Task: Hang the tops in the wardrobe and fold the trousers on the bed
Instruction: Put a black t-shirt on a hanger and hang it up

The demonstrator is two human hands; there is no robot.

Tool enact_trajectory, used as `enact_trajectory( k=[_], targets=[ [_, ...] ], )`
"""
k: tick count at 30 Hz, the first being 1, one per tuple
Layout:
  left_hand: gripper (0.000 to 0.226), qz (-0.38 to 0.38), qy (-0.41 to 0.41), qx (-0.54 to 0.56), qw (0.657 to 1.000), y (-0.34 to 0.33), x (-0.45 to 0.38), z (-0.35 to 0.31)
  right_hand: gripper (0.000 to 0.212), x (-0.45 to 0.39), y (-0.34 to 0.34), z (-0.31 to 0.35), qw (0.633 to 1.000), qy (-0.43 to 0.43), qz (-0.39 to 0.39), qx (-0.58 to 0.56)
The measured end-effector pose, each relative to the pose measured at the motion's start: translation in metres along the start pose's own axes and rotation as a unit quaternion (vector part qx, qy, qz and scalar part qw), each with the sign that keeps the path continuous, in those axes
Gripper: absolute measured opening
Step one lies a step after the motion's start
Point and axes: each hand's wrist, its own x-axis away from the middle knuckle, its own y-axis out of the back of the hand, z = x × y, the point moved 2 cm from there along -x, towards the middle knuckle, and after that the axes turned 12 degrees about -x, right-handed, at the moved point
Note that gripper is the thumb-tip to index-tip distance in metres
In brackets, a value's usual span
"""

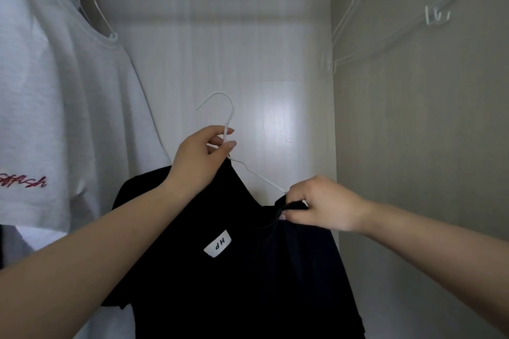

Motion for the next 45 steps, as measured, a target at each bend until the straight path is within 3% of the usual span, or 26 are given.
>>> enact_trajectory(
  k=[4, 9, 13, 17, 20, 24, 27, 31, 37, 39, 42, 45],
  targets=[
    [0.023, 0.008, -0.027, 0.001, 1.0, 0.005, 0.001, -0.001, 0.013, 0.007, 0.01, -0.004, 0.996, 0.006, -0.078, -0.031],
    [0.026, -0.008, -0.025, -0.011, 1.0, 0.009, 0.007, 0.009, 0.041, 0.013, 0.014, -0.007, 0.974, 0.027, -0.204, -0.094],
    [0.029, -0.005, -0.035, -0.03, 0.999, 0.011, 0.013, 0.02, 0.041, 0.019, 0.014, -0.011, 0.966, 0.043, -0.238, -0.095],
    [0.031, -0.003, -0.021, -0.061, 0.998, 0.02, 0.016, 0.039, 0.023, 0.029, 0.021, -0.024, 0.956, 0.024, -0.275, -0.104],
    [0.028, 0.001, -0.008, -0.077, 0.997, 0.029, 0.019, 0.055, 0.022, 0.036, 0.027, -0.033, 0.951, 0.017, -0.295, -0.089],
    [0.009, 0.003, -0.035, -0.169, 0.985, 0.031, 0.023, 0.062, 0.022, 0.038, 0.028, -0.037, 0.96, 0.024, -0.269, -0.077],
    [0.027, 0.031, -0.052, -0.254, 0.965, 0.029, 0.023, 0.065, 0.025, 0.039, 0.03, -0.043, 0.981, 0.02, -0.19, -0.043],
    [0.032, 0.049, -0.053, -0.29, 0.954, 0.023, 0.021, 0.066, 0.029, 0.032, 0.033, -0.045, 0.995, -0.012, -0.089, -0.036],
    [0.034, 0.02, -0.063, -0.321, 0.945, 0.013, 0.011, 0.058, 0.028, 0.019, 0.033, -0.045, 0.978, -0.069, -0.107, -0.163],
    [0.042, 0.024, -0.042, -0.341, 0.939, 0.018, 0.007, 0.062, 0.035, 0.019, 0.035, -0.046, 0.974, -0.076, -0.111, -0.182],
    [0.06, 0.055, 0.012, -0.37, 0.927, 0.025, 0.002, 0.067, 0.013, 0.017, 0.041, -0.041, 0.975, -0.085, -0.078, -0.19],
    [0.068, 0.07, 0.041, -0.376, 0.923, 0.026, 0.0, 0.065, 0.022, 0.015, 0.044, -0.038, 0.957, -0.115, -0.053, -0.26]
  ],
)
